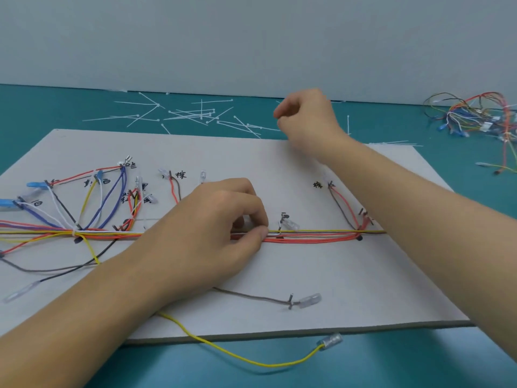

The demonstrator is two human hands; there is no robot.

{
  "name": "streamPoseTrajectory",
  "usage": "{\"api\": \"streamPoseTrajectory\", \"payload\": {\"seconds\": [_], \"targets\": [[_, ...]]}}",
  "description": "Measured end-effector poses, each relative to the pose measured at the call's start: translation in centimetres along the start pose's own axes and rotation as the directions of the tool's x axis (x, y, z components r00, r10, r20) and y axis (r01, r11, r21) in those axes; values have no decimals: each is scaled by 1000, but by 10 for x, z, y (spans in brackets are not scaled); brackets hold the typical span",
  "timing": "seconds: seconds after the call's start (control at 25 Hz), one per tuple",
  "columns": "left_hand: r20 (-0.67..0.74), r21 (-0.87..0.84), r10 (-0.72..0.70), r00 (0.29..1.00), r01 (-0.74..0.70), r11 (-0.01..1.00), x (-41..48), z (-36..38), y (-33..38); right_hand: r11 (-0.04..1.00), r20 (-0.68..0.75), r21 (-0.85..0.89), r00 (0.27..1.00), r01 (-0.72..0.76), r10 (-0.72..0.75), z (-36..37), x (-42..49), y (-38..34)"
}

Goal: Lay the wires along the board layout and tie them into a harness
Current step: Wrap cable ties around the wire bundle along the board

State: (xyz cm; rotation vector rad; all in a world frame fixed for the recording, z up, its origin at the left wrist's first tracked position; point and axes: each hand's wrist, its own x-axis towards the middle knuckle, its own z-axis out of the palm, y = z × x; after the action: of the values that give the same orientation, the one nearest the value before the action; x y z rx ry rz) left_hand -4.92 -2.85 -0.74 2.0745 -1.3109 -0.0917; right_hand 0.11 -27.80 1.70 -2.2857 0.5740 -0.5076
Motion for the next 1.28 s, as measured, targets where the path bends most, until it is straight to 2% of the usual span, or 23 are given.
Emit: {"api": "streamPoseTrajectory", "payload": {"seconds": [0.12,0.24,0.56,0.76,1.08,1.28], "targets": [[-1,-41,-4,1000,4,999,-1,0,-1,997,104,-54,993,-56,61,17,33,7],[4,-52,-12,1000,12,999,-2,0,0,993,154,-121,987,-14,33,32,41,7],[-6,-48,-29,1000,29,998,0,1,1,964,79,-265,996,-11,33,41,52,7],[1,-58,-37,999,37,998,-1,0,1,976,71,-215,996,-31,47,36,53,7],[0,-43,-32,999,32,999,0,0,1,936,73,-349,995,-33,62,35,57,5],[-2,-37,-33,999,33,999,0,0,0,881,73,-471,997,30,6,18,41,-4]]}}
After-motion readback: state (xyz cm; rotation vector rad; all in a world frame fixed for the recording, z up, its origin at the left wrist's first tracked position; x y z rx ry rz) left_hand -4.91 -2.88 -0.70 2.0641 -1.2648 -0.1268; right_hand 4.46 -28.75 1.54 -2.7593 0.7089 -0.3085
